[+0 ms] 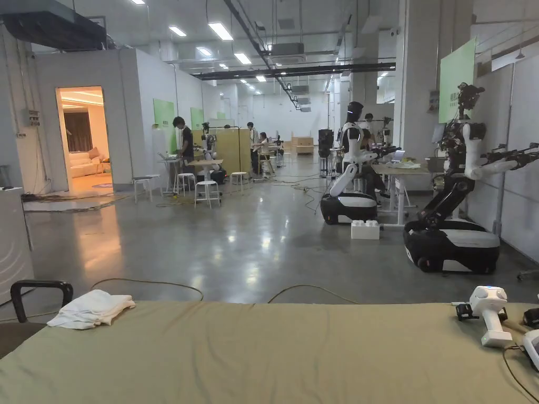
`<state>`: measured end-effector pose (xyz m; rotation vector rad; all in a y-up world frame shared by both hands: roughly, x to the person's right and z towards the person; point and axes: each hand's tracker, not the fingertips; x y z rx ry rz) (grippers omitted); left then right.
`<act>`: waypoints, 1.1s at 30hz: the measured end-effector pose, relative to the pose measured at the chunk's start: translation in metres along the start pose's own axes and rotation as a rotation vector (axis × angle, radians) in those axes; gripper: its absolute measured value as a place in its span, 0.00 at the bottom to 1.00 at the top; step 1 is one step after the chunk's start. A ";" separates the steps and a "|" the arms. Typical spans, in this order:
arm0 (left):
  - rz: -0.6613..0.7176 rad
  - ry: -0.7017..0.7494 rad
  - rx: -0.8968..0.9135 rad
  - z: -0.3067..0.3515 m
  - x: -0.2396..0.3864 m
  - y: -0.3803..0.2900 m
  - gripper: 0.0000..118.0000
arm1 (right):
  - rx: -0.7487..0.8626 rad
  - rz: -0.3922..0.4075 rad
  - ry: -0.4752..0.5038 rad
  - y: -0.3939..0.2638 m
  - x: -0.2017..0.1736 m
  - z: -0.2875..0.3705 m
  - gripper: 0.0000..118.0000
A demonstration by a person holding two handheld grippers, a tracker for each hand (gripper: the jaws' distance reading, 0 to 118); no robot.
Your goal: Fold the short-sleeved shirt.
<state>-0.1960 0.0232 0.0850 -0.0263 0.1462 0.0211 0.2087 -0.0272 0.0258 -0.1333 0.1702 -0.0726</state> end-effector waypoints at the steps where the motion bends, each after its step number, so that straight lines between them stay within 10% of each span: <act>1: -0.005 -0.010 -0.005 -0.002 -0.001 -0.001 0.00 | -0.001 -0.002 0.001 -0.001 0.001 -0.002 0.00; 14: 0.052 -0.117 -0.242 -0.063 0.002 -0.028 0.04 | -0.056 -0.055 0.015 -0.011 0.011 -0.014 0.00; 17: 0.149 -0.178 -0.442 -0.121 -0.011 -0.069 0.59 | -0.118 -0.100 0.020 -0.023 0.018 -0.020 0.00; 19: 0.213 -0.206 -0.590 -0.163 -0.016 -0.105 0.73 | -0.160 -0.113 0.013 -0.033 0.023 -0.022 0.00; 33: 0.102 -0.074 -1.071 -0.351 0.015 -0.288 0.59 | -0.384 -0.178 -0.157 -0.086 0.074 -0.028 0.00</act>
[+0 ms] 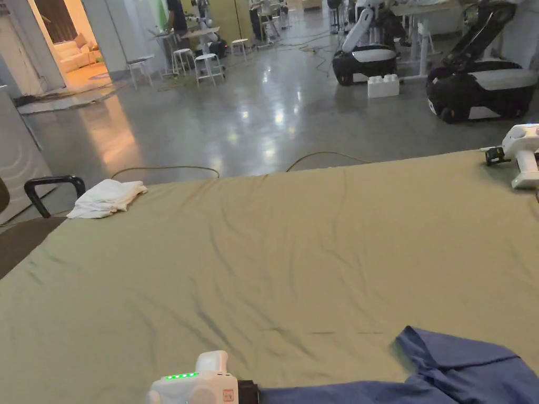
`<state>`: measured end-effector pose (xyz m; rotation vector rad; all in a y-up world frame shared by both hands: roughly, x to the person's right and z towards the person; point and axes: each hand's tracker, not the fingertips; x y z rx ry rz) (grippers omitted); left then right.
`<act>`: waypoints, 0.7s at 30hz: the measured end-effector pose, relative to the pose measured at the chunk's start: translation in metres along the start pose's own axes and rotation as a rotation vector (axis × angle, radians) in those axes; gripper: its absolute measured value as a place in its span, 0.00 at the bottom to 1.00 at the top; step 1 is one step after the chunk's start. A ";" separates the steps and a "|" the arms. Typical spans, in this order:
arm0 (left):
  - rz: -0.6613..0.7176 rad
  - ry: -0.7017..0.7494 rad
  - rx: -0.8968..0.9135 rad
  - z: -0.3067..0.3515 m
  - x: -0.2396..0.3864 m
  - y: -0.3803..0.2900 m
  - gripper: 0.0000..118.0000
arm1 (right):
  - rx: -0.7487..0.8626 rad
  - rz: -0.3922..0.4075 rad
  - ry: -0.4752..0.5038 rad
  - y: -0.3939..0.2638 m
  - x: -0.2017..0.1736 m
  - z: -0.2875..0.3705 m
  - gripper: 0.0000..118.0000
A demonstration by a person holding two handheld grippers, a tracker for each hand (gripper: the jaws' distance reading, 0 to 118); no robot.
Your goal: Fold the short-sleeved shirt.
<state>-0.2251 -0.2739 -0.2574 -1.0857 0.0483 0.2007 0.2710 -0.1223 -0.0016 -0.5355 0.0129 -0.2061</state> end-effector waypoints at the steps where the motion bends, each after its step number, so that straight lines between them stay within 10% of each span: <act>1: -0.012 0.041 0.003 -0.003 0.003 -0.001 0.58 | -0.012 -0.010 -0.007 -0.001 0.003 -0.003 0.00; 5: -0.074 0.052 0.029 0.006 0.015 -0.003 0.39 | -0.040 -0.011 -0.019 -0.003 0.005 -0.014 0.00; 7: -0.059 0.018 0.034 0.008 0.019 -0.004 0.08 | -0.058 -0.021 -0.009 -0.003 0.005 -0.024 0.00; 12: -0.050 0.050 0.010 -0.007 0.022 -0.004 0.07 | -0.129 0.042 0.064 0.027 0.004 -0.083 0.06; 14: -0.050 0.036 -0.011 -0.005 0.020 0.000 0.07 | -0.190 0.085 0.078 0.044 0.008 -0.128 0.58; 15: -0.046 0.029 -0.019 -0.005 0.019 0.002 0.07 | -0.225 0.076 0.099 0.050 0.014 -0.154 0.68; 21: -0.056 0.017 -0.037 -0.006 0.018 0.004 0.07 | -0.456 0.023 0.025 0.062 0.038 -0.299 0.67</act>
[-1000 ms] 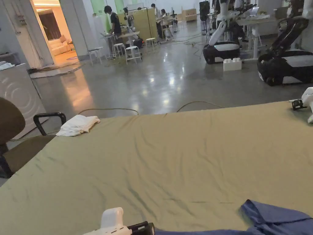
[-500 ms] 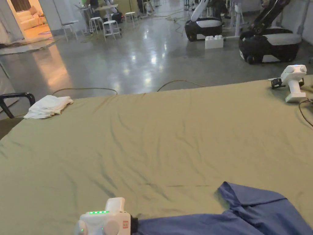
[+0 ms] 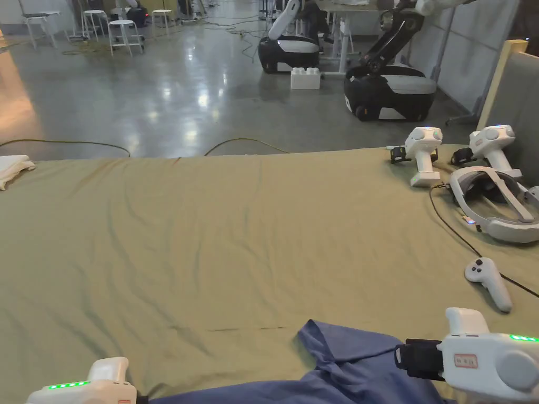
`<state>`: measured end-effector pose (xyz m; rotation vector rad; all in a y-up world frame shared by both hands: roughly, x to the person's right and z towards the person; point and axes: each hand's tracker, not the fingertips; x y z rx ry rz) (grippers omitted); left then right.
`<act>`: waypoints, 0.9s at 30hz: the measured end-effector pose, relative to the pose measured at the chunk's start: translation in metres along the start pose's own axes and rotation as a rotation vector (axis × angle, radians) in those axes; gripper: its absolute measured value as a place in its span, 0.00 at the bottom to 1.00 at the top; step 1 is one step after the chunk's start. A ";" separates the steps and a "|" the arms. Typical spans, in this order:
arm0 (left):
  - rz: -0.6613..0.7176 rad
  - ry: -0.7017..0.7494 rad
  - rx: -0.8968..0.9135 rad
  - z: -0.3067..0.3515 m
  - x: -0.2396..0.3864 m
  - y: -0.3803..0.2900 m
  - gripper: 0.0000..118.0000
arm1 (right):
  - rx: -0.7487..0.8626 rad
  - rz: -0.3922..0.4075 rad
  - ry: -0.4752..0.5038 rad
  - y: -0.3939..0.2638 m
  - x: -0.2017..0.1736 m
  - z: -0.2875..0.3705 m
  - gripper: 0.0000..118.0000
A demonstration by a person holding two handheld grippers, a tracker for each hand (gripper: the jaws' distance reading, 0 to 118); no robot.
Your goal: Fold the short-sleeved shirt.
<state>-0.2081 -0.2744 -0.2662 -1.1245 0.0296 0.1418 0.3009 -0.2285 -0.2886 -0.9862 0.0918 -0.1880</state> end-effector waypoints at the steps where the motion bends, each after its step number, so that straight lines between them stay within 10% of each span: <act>1: -0.004 0.000 0.001 0.000 0.000 0.000 0.07 | -0.050 0.005 -0.044 0.007 0.002 -0.019 0.67; 4: -0.010 0.001 0.004 -0.002 0.000 0.000 0.07 | -0.144 -0.036 -0.093 0.012 0.006 -0.057 0.48; 7: -0.011 -0.002 0.007 -0.002 -0.001 0.000 0.07 | -0.119 0.051 -0.171 0.005 -0.010 -0.056 0.06; 15: 0.044 -0.100 0.075 0.030 -0.021 0.002 0.06 | -0.013 0.095 -0.101 0.009 -0.031 -0.001 0.05; 27: 0.000 -0.268 0.703 0.327 -0.047 0.018 0.06 | 0.507 0.086 0.055 0.053 -0.051 0.249 0.05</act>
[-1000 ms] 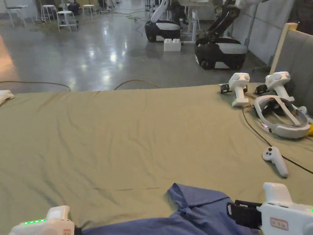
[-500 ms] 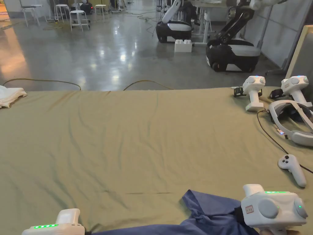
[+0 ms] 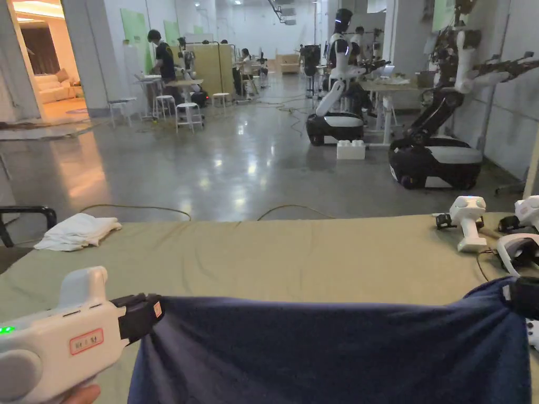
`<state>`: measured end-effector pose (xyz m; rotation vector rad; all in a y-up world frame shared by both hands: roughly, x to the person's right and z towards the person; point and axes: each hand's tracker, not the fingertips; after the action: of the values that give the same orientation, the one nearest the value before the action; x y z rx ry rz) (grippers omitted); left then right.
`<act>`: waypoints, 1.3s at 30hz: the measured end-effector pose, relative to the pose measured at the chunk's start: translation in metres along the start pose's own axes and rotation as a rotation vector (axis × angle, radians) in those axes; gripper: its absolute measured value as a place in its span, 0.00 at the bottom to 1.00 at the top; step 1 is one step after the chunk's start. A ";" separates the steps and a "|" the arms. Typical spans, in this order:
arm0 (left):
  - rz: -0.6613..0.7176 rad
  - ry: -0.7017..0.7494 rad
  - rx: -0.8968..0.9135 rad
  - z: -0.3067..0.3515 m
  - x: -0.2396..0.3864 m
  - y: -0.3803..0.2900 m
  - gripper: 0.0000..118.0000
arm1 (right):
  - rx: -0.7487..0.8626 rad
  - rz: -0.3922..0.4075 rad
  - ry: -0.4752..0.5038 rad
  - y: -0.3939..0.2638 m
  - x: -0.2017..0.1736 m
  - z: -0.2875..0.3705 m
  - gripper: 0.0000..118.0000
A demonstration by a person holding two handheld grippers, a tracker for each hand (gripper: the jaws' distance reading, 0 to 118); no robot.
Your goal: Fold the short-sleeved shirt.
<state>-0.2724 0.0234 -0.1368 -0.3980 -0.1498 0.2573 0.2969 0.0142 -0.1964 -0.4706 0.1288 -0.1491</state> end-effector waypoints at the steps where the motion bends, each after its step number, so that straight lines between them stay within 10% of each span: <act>1: -0.010 -0.009 0.039 0.012 0.004 0.018 0.06 | 0.034 0.011 -0.001 0.015 -0.006 0.011 0.05; 21: -0.122 0.166 0.334 -0.003 0.054 0.236 0.06 | 0.352 0.167 -0.078 0.237 -0.103 0.016 0.05; 39: -0.223 0.291 0.240 -0.133 0.041 0.249 0.06 | 0.295 0.169 -0.199 0.278 -0.111 -0.099 0.05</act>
<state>-0.2620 0.2085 -0.3539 -0.1746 0.1215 -0.0055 0.2039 0.2347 -0.4022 -0.1775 -0.0487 0.0452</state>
